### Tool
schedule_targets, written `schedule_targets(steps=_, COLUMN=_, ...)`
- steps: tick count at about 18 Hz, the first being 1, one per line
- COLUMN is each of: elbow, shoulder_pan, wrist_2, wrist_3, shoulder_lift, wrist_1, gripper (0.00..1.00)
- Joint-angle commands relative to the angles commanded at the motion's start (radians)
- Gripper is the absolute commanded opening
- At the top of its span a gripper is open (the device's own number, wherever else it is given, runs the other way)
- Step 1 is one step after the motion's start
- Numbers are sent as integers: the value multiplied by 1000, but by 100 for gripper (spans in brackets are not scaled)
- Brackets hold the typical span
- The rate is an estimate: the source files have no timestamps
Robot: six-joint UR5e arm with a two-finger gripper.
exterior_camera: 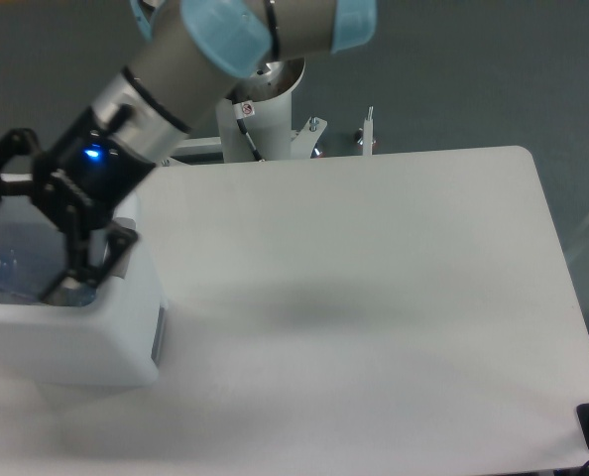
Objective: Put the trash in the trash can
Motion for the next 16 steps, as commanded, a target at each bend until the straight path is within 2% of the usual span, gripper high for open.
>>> schedule_targets(steps=1, elbow=3, shoulder_pan=58, wrist_2=0, wrist_3=6, shoulder_lift=-37, wrist_1=2, gripper=100)
schedule_targets(steps=3, elbow=9, shoulder_pan=120, wrist_2=0, wrist_3=52, shoulder_lift=-97, wrist_1=2, gripper=100)
schedule_targets(steps=7, elbow=0, shoulder_pan=216, wrist_2=2, wrist_3=75, shoulder_lift=-147, wrist_1=-2, gripper=100)
schedule_targets(steps=9, elbow=2, shoulder_pan=240, wrist_2=6, wrist_3=80, shoulder_lift=-180, wrist_1=-3, gripper=100)
schedule_targets(steps=12, elbow=11, shoulder_pan=298, wrist_2=176, wrist_3=106, shoulder_lift=-210, wrist_1=-5, gripper=100)
schedule_targets(steps=16, elbow=45, shoulder_pan=316, wrist_2=351, wrist_3=193, shoulder_lift=-238, wrist_1=-9, gripper=100)
